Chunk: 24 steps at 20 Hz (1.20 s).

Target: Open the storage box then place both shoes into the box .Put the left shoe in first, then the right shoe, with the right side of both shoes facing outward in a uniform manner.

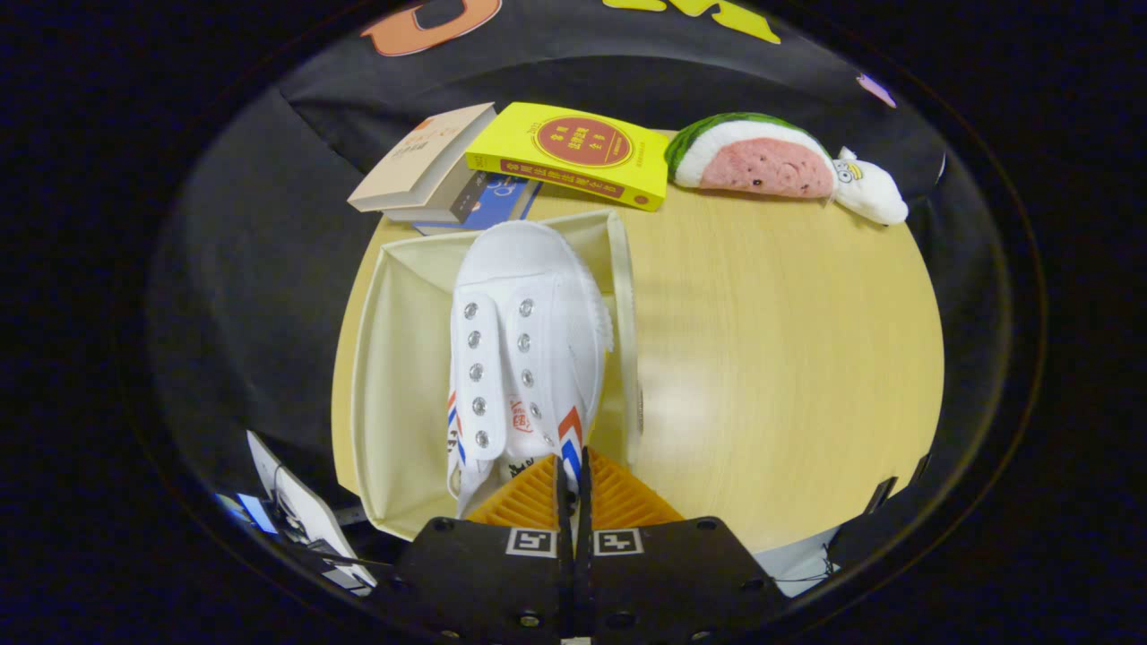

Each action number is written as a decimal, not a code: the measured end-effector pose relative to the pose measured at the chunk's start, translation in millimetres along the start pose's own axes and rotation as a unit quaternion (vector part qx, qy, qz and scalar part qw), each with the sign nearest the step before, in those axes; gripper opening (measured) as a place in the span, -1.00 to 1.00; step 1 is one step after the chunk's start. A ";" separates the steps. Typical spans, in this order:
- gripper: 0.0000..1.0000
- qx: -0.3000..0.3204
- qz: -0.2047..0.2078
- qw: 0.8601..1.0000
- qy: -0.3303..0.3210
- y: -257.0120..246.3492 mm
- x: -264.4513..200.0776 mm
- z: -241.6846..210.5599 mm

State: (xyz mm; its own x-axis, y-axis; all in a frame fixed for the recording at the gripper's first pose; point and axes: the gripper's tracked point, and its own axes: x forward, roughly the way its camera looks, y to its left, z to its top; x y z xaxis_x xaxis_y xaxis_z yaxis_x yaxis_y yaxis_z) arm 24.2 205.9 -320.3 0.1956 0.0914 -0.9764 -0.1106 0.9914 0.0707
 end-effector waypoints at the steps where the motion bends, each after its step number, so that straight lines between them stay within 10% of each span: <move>1: -1.00 0.002 -0.009 1.000 0.008 -1.0 3.6 -5.1; 16: -0.36 -0.027 0.012 0.998 -0.049 21.1 -17.3 -6.8; 21: 0.55 -0.060 0.006 0.994 -0.091 4.6 -60.2 -15.5; 24: 0.71 -0.062 -0.007 0.988 -0.141 -18.8 -91.6 -13.7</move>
State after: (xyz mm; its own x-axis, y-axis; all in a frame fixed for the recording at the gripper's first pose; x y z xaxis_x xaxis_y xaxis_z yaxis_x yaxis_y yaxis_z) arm -5.1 177.6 -235.0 0.4595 0.1182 -0.8803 -0.2217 0.9750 0.0152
